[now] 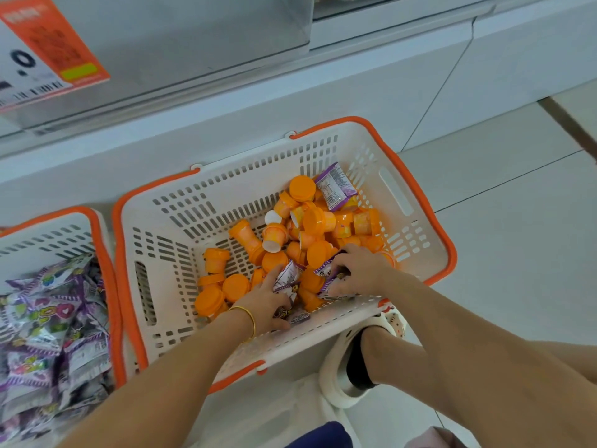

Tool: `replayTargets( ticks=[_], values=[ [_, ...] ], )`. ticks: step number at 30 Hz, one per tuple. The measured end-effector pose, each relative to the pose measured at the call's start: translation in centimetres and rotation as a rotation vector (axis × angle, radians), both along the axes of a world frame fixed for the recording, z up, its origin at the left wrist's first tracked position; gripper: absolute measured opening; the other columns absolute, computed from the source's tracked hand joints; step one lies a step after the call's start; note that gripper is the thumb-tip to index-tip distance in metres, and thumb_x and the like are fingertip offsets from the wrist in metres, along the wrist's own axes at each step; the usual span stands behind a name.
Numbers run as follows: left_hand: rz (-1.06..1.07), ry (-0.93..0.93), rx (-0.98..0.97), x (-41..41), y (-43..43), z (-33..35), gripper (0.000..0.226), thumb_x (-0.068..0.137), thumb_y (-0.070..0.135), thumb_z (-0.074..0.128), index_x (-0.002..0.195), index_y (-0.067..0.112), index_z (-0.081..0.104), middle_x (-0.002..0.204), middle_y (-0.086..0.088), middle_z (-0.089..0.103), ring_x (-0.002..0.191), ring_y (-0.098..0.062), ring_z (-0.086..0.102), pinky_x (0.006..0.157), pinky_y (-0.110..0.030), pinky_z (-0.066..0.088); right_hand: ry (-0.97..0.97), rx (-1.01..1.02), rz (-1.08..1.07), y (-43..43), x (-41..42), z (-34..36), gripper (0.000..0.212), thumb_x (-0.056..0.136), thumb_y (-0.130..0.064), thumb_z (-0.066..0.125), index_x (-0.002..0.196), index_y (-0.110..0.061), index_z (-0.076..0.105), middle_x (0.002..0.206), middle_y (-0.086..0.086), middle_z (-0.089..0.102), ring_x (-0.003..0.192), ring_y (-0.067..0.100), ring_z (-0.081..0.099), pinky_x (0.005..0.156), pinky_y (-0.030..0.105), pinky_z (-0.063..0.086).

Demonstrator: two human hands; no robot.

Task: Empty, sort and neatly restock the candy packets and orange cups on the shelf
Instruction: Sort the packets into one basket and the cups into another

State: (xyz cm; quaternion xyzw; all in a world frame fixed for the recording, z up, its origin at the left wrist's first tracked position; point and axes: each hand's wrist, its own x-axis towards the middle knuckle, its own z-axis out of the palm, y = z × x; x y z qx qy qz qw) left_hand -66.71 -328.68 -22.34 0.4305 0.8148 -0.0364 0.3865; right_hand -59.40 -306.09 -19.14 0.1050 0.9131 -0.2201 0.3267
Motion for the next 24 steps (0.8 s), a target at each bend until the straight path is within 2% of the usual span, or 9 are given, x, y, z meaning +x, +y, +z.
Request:
replayTargets(
  ticks=[4, 9, 12, 15, 17, 18, 20, 21, 24],
  values=[
    [0.050, 0.008, -0.016, 0.3, 0.3, -0.2, 0.035, 0.083, 0.045, 0.066, 0.113, 0.028, 0.059, 0.156, -0.003, -0.015, 0.134, -0.035, 0.030, 0.103, -0.040, 0.040, -0.021, 0.122, 0.122, -0.3, -0.1, 0.3, 0.046, 0.075, -0.047, 0.071, 0.115, -0.032, 0.052, 0.124, -0.004, 0.040, 0.115, 0.019, 0.041, 0.083, 0.040, 0.049],
    [0.042, 0.083, 0.022, 0.6, 0.2, -0.7, 0.014, 0.088, 0.034, 0.061, 0.098, 0.024, 0.063, 0.156, -0.005, -0.003, 0.126, -0.032, 0.037, 0.095, -0.037, 0.045, 0.085, 0.127, 0.090, -0.6, -0.5, 0.2, 0.036, 0.085, -0.035, 0.067, 0.118, -0.025, 0.057, 0.119, -0.003, 0.051, 0.109, 0.018, 0.048, 0.074, 0.031, 0.045],
    [0.078, 0.105, 0.089, 0.8, 0.2, -0.8, 0.008, 0.089, 0.026, 0.058, 0.091, 0.020, 0.063, 0.155, -0.006, 0.008, 0.113, -0.028, 0.047, 0.088, -0.034, 0.047, 0.125, 0.122, 0.092, -0.7, -0.9, 0.8, 0.032, 0.088, -0.030, 0.065, 0.117, -0.021, 0.059, 0.116, -0.003, 0.053, 0.108, 0.018, 0.052, 0.073, 0.029, 0.044],
    [0.213, 0.084, 0.188, 0.3, -0.2, -0.1, 0.010, 0.088, 0.018, 0.056, 0.078, 0.018, 0.057, 0.149, -0.008, 0.022, 0.090, -0.024, 0.057, 0.077, -0.034, 0.050, 0.186, 0.122, 0.051, -0.9, -1.6, 2.0, 0.032, 0.087, -0.031, 0.065, 0.117, -0.020, 0.060, 0.117, -0.002, 0.056, 0.106, 0.018, 0.054, 0.072, 0.029, 0.044],
    [0.339, 0.059, 0.280, -0.5, -0.8, 0.9, 0.013, 0.085, 0.015, 0.059, 0.073, 0.015, 0.054, 0.141, -0.009, 0.032, 0.081, -0.025, 0.058, 0.072, -0.036, 0.050, 0.210, 0.088, -0.044, -1.2, -2.3, 3.3, 0.036, 0.087, -0.032, 0.066, 0.119, -0.019, 0.059, 0.118, 0.000, 0.057, 0.104, 0.018, 0.054, 0.069, 0.027, 0.039],
    [0.409, 0.041, 0.345, -1.1, -1.2, 1.7, 0.013, 0.084, 0.014, 0.060, 0.072, 0.014, 0.055, 0.133, -0.009, 0.038, 0.084, -0.025, 0.056, 0.073, -0.034, 0.049, 0.223, 0.052, -0.118, -1.4, -2.8, 4.2, 0.038, 0.087, -0.032, 0.067, 0.121, -0.017, 0.059, 0.114, 0.002, 0.058, 0.099, 0.019, 0.056, 0.066, 0.026, 0.038],
    [0.556, 0.006, 0.447, -2.6, -2.3, 3.8, 0.017, 0.082, 0.012, 0.063, 0.068, 0.016, 0.054, 0.108, -0.005, 0.048, 0.097, -0.020, 0.048, 0.083, -0.027, 0.039, 0.266, -0.059, -0.265, -2.2, -4.0, 6.1, 0.043, 0.086, -0.031, 0.068, 0.123, -0.012, 0.058, 0.098, 0.005, 0.057, 0.080, 0.016, 0.054, 0.058, 0.024, 0.036],
    [0.620, -0.017, 0.473, -3.3, -3.0, 5.1, 0.021, 0.082, 0.011, 0.062, 0.065, 0.018, 0.052, 0.094, -0.001, 0.052, 0.097, -0.018, 0.045, 0.087, -0.025, 0.033, 0.295, -0.111, -0.317, -2.7, -4.6, 7.1, 0.045, 0.085, -0.031, 0.069, 0.124, -0.010, 0.057, 0.094, 0.003, 0.055, 0.076, 0.013, 0.051, 0.058, 0.023, 0.037],
    [0.758, -0.013, 0.555, -5.4, -6.0, 8.8, 0.028, 0.082, 0.003, 0.056, 0.060, 0.012, 0.043, 0.067, -0.003, 0.048, 0.071, -0.021, 0.048, 0.095, -0.029, 0.029, 0.366, -0.235, -0.412, -5.3, -6.9, 9.8, 0.046, 0.086, -0.029, 0.069, 0.125, -0.010, 0.054, 0.103, 0.002, 0.052, 0.087, 0.015, 0.051, 0.073, 0.026, 0.041]
  ],
)
